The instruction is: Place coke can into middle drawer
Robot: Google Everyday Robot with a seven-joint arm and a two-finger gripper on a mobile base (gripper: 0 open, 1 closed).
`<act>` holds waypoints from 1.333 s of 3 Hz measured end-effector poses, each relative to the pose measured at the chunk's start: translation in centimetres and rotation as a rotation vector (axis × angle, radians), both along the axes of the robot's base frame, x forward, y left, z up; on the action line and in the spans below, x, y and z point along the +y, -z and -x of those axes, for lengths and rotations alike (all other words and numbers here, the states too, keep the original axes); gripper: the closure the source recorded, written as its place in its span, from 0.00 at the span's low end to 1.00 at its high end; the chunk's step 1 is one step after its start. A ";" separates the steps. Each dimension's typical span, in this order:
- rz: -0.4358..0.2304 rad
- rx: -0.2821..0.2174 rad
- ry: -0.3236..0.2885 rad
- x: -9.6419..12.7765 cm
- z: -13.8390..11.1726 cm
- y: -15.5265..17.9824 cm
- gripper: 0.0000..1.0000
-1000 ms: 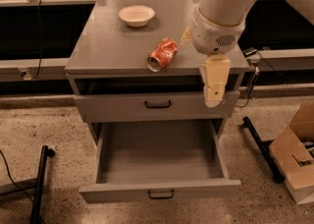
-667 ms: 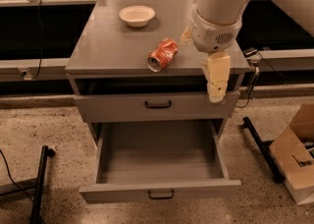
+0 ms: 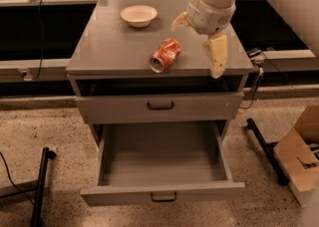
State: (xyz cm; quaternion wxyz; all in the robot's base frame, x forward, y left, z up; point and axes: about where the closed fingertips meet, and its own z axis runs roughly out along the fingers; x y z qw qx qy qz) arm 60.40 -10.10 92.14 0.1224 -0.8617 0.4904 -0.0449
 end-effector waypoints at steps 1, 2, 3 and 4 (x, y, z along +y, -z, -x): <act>-0.060 -0.025 -0.206 3.3 -3.1 0.5 0.00; -0.019 -0.012 -0.401 5.6 -5.8 3.2 0.00; 0.030 -0.001 -0.522 6.7 -7.5 6.0 0.00; 0.091 0.012 -0.584 6.9 -8.8 8.5 0.19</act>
Offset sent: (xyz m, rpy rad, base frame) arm 0.0854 0.0699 -0.0618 -0.0735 0.0490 0.6885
